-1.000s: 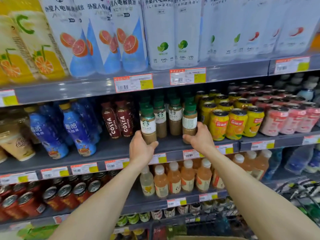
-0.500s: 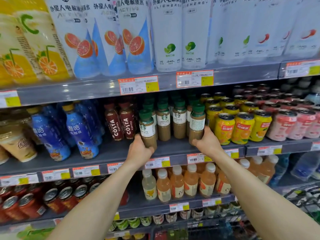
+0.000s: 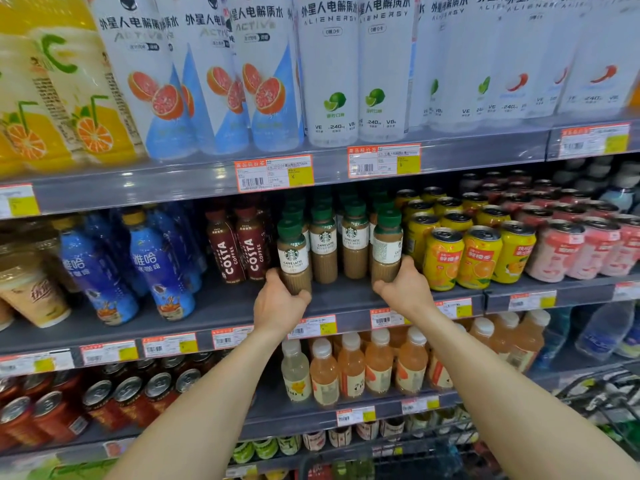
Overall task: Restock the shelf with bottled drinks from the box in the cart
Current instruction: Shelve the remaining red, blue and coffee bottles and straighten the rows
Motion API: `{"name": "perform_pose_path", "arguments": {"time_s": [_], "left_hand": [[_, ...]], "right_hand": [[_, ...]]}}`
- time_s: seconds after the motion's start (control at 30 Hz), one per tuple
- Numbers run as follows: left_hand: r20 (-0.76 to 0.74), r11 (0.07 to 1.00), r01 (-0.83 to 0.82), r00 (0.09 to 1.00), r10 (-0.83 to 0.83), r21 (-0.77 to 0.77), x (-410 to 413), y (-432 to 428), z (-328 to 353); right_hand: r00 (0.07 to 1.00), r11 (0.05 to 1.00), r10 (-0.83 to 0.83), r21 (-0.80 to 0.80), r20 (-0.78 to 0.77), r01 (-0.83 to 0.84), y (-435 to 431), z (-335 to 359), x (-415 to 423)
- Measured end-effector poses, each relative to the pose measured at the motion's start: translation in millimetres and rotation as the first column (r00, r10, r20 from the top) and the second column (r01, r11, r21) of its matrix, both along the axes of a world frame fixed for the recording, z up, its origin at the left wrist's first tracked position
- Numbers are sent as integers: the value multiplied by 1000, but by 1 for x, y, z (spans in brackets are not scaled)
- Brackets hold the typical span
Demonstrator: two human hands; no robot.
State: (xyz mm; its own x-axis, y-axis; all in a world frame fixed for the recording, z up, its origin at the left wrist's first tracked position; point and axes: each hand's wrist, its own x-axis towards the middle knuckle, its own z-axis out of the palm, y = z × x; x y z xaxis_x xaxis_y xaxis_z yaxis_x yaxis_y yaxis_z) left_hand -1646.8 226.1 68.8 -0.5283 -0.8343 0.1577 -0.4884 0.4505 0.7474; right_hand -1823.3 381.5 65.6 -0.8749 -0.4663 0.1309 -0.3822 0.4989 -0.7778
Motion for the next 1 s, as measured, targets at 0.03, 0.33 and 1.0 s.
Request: {"name": "perform_pose_path", "arguments": {"time_s": [0.03, 0.33, 1.0], "left_hand": [[4, 1000, 7, 1000, -7, -5, 0, 0, 0], [-17, 998, -38, 999, 37, -50, 1, 1, -4], [-8, 995, -32, 999, 31, -96, 1, 2, -7]], "right_hand": [[1000, 1000, 3, 8, -5, -3, 0, 0, 0], [992, 997, -75, 13, -101, 76, -4, -2, 3], [978, 979, -99, -192, -186, 63, 12, 17, 10]]}}
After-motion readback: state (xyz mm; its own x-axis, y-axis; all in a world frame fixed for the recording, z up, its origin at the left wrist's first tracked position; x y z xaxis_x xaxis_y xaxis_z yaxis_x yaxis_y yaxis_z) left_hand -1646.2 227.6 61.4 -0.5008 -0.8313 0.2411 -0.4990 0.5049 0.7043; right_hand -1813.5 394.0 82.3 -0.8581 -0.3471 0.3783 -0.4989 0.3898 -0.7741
